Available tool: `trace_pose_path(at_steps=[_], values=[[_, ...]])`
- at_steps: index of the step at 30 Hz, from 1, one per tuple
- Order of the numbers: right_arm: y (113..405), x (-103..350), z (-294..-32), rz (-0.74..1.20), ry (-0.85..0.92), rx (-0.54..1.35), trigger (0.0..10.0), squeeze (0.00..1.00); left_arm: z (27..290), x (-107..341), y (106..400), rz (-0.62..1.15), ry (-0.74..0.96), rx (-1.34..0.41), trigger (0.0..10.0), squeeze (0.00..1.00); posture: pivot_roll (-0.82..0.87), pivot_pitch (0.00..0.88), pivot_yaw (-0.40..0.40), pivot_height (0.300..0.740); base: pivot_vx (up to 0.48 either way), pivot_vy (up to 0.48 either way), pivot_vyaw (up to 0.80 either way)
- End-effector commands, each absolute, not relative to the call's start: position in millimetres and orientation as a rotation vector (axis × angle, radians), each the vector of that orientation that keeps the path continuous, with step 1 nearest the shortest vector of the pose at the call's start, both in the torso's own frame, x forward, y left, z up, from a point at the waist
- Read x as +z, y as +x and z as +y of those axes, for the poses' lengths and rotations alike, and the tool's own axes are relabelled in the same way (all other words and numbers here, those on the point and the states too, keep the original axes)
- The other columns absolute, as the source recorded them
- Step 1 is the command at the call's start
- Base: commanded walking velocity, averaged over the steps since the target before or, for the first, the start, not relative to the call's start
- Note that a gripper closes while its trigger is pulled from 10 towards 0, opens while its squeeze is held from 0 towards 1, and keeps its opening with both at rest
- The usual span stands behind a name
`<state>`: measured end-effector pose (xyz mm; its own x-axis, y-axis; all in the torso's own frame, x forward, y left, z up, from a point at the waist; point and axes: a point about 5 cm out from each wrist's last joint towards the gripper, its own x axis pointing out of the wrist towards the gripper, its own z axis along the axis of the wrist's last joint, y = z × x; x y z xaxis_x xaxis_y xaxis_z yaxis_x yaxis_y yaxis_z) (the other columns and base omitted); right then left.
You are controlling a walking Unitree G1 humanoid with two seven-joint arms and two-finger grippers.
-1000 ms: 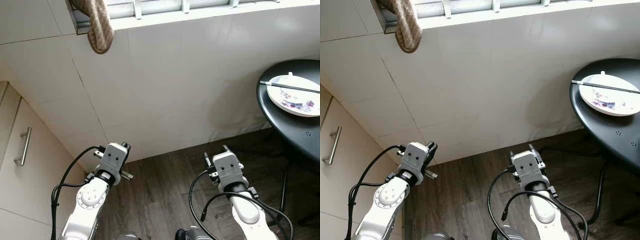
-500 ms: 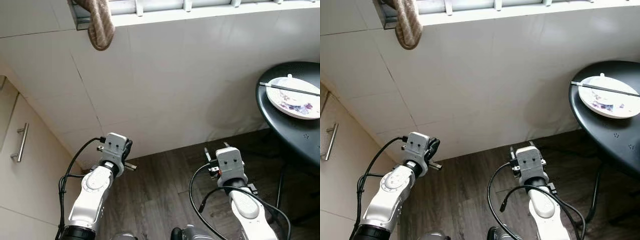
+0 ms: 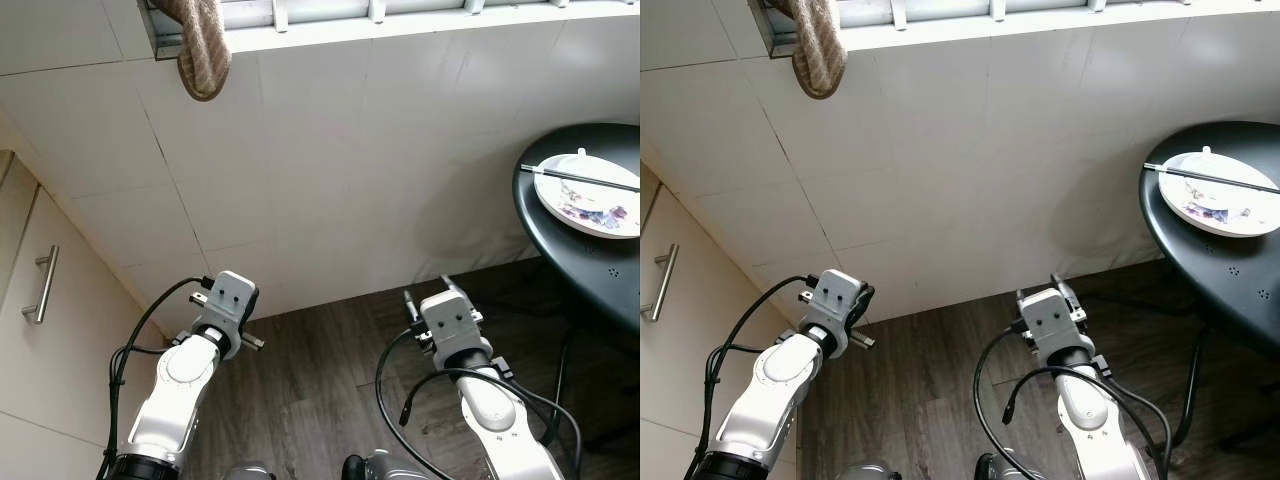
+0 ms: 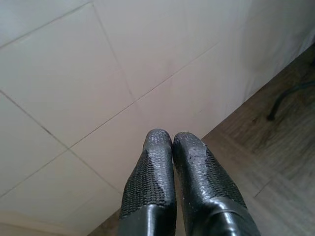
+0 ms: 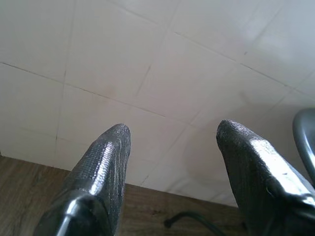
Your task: Kitchen organization
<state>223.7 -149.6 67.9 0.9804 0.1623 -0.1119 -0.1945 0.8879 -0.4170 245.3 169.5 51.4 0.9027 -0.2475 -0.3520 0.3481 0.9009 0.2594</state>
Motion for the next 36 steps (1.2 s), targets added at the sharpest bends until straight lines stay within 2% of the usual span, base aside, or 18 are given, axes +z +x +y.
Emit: trace_pose_path(at_steps=[1, 18, 24, 33, 36], values=[[226, 69, -149, 0.054, -0.457, 0.200, 10.0, 0.00, 167, 57, 245, 0.286, 0.349, -0.323, 10.0, 0.00, 0.13, 0.000, -0.018, 0.740, 0.000, 0.000, 0.00], [244, 76, -138, 0.010, -0.413, 0.182, 10.0, 0.00, 161, 69, 252, 0.199, 0.338, -0.294, 10.0, 0.00, 0.14, 0.000, -0.016, 0.740, 0.000, 0.000, 0.00], [247, 78, -140, 0.014, -0.380, 0.155, 10.0, 0.00, 153, 73, 254, 0.160, 0.303, -0.354, 10.0, 0.00, 0.14, 0.000, -0.012, 0.740, 0.000, 0.000, 0.00], [250, 81, -141, 0.024, -0.363, 0.130, 10.0, 0.00, 147, 70, 251, 0.157, 0.322, -0.403, 10.0, 0.00, 0.13, 0.000, -0.016, 0.740, 0.000, -0.432, 0.00], [251, 80, -143, 0.039, -0.370, 0.120, 10.0, 0.00, 147, 70, 251, 0.156, 0.315, -0.404, 10.0, 0.00, 0.13, 0.000, -0.017, 0.740, 0.000, -0.480, -0.55]])
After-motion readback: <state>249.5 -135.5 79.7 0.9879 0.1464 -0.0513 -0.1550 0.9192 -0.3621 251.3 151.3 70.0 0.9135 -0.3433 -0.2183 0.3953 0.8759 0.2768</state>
